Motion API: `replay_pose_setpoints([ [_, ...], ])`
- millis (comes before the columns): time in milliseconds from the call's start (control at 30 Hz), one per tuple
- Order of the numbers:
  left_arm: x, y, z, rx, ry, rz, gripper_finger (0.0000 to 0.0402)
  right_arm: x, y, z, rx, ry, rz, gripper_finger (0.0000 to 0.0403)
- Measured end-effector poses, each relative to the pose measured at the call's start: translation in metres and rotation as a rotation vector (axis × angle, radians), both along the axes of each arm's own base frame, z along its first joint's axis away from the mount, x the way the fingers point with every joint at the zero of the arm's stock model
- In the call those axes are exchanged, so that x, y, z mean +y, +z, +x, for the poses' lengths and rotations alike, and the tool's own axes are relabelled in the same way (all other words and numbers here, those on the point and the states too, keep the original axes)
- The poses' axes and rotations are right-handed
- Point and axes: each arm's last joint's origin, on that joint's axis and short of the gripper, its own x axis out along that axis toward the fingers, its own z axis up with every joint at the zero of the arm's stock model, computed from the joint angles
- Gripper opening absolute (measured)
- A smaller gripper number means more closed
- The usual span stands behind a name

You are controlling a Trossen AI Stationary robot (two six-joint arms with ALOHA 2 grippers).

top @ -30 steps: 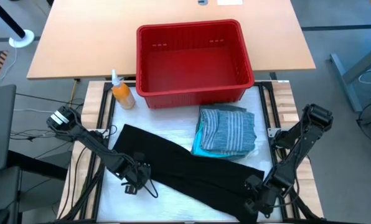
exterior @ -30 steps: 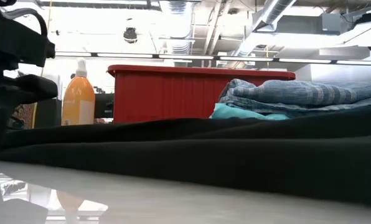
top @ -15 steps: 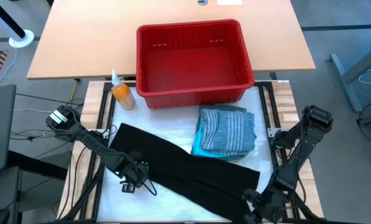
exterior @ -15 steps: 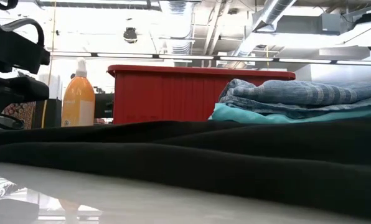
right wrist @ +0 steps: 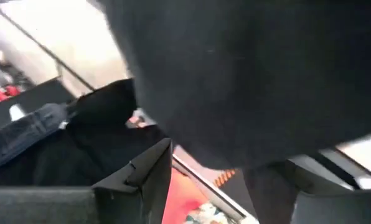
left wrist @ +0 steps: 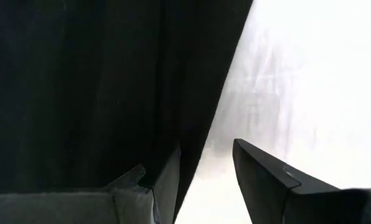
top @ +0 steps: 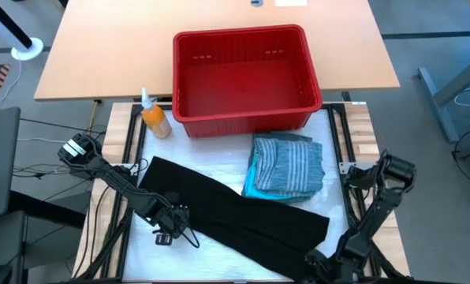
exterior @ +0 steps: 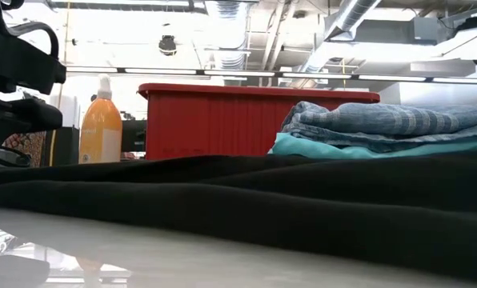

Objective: Fold Laundry from Bin
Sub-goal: Fold the black shirt

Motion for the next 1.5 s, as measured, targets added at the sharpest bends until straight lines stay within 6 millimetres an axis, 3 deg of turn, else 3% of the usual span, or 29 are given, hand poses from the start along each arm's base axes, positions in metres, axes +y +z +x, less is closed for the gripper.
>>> replay_pose_setpoints([
  [133,-0.001,0.0,0.0,0.01,-0.002,-0.015,0.0142,-0.002,0.0,0.0,-0.035,0.013,-0.04,0.021],
  [200,0.0,0.0,0.0,0.011,0.001,-0.016,0.0142,-0.004,-0.001,-0.001,-0.032,0.028,-0.079,0.0187],
  [400,0.002,0.0,0.001,0.017,0.023,-0.024,0.0142,-0.007,-0.001,0.001,-0.075,0.09,-0.133,0.0026],
  [567,0.002,0.0,0.0,0.028,0.021,-0.019,0.0142,-0.021,0.019,0.0,-0.079,0.235,-0.169,0.0023],
  [833,0.005,0.0,0.003,0.025,0.038,-0.024,0.0142,-0.073,0.064,-0.002,0.041,0.484,-0.412,0.0023],
  [1100,0.007,0.001,0.007,0.0,0.078,-0.043,0.0142,-0.099,0.1,0.025,0.027,0.732,-0.685,0.0023],
  [1333,0.007,0.001,0.008,-0.006,0.077,-0.04,0.0142,-0.091,0.125,0.04,0.137,0.92,-0.912,0.0023],
  [1400,0.007,0.001,0.008,-0.006,0.078,-0.041,0.0142,-0.076,0.124,0.042,0.122,0.957,-0.905,0.0023],
  [1500,0.007,0.001,0.008,-0.007,0.074,-0.04,0.0142,-0.043,0.106,0.041,0.105,1.048,-0.791,0.0023],
])
